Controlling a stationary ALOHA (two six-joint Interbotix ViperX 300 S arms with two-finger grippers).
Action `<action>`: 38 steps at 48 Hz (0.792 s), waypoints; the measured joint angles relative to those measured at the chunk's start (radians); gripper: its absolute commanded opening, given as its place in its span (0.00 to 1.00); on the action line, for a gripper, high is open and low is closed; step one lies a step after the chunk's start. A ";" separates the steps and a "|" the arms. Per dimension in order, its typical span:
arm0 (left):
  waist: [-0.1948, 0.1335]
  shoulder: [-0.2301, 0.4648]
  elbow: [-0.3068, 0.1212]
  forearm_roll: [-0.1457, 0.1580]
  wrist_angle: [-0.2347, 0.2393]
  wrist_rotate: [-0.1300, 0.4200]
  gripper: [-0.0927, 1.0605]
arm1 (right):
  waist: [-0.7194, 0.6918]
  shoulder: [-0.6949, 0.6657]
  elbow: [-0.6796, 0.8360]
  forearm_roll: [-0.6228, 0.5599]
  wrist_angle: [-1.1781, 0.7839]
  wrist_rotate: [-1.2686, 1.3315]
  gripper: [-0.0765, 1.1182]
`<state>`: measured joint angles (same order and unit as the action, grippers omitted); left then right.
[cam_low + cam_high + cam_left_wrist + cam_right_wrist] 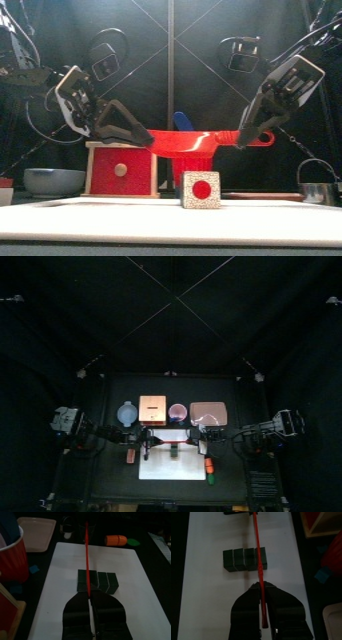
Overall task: Cut the sushi into 4 pieces with the knife
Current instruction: Cut the sushi into 4 pieces
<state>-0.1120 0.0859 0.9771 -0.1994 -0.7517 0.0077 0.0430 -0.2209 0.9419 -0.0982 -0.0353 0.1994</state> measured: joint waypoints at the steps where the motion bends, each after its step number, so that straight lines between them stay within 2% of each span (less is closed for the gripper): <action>1: 0.000 0.003 -0.002 -0.002 0.000 0.000 0.20 | 0.002 0.003 -0.002 -0.002 0.000 0.000 0.13; 15: -0.006 0.032 -0.011 -0.008 0.003 0.000 0.20 | 0.000 0.044 -0.002 0.000 0.000 0.000 0.13; 31: -0.009 0.069 -0.023 -0.046 0.002 0.005 0.20 | -0.012 0.061 -0.002 0.000 0.000 0.000 0.13; 38: -0.009 0.077 -0.026 -0.052 0.002 0.006 0.20 | -0.012 0.061 -0.002 -0.002 0.000 0.000 0.13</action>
<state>-0.1212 0.1626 0.9511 -0.2516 -0.7501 0.0138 0.0307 -0.1595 0.9403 -0.0997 -0.0353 0.1994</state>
